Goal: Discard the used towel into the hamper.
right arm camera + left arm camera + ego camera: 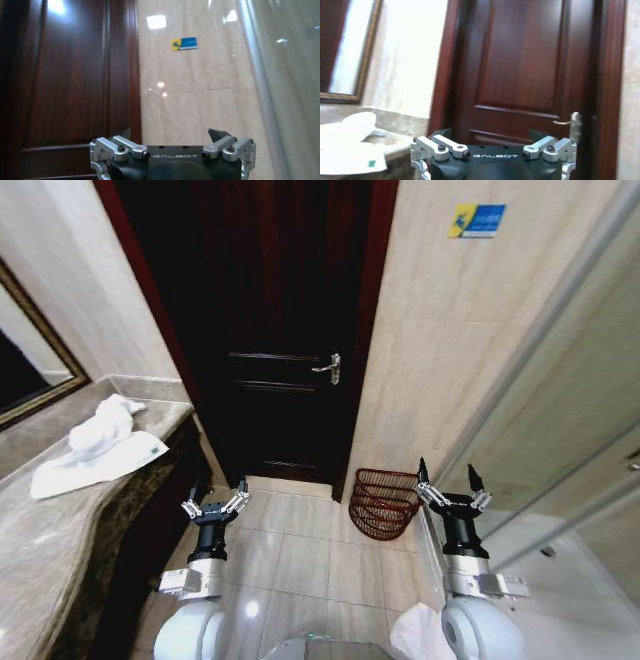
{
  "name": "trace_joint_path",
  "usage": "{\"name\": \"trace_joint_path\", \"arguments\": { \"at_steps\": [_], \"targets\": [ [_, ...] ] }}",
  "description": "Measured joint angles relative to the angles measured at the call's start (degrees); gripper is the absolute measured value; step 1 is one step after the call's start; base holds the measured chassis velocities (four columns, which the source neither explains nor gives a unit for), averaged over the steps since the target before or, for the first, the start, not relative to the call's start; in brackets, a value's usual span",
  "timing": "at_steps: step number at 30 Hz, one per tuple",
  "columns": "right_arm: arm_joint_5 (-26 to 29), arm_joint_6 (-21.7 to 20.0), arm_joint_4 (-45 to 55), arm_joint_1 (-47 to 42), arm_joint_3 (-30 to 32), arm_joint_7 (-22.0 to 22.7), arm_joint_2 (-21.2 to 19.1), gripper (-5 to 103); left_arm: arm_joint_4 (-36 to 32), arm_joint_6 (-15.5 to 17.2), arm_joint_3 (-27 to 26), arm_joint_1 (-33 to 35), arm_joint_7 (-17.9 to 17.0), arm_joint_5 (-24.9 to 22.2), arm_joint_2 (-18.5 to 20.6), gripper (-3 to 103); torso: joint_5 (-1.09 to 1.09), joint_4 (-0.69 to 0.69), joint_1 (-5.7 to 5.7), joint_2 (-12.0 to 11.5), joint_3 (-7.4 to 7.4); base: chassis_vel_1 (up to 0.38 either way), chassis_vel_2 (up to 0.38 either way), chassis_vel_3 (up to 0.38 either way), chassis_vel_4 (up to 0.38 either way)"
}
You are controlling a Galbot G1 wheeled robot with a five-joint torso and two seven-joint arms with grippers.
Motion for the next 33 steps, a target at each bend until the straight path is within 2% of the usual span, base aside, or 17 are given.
{"name": "trace_joint_path", "arguments": {
  "at_steps": [7,33],
  "targets": [
    [-1.71,0.03,-1.03,0.05,0.07,0.31,0.28,100,-0.96,0.55,-1.01,0.04,-0.26,-0.8,0.0,100,0.0,-0.01,0.0,0.0,0.0,0.088,0.081,0.098,0.1],
    [-0.41,0.82,-1.75,0.1,0.36,-0.8,0.39,100,-1.16,0.79,-1.7,0.26,-0.43,0.43,0.0,100,0.0,-0.01,0.0,0.0,0.0,0.121,0.125,0.124,0.123]
  ]
}}
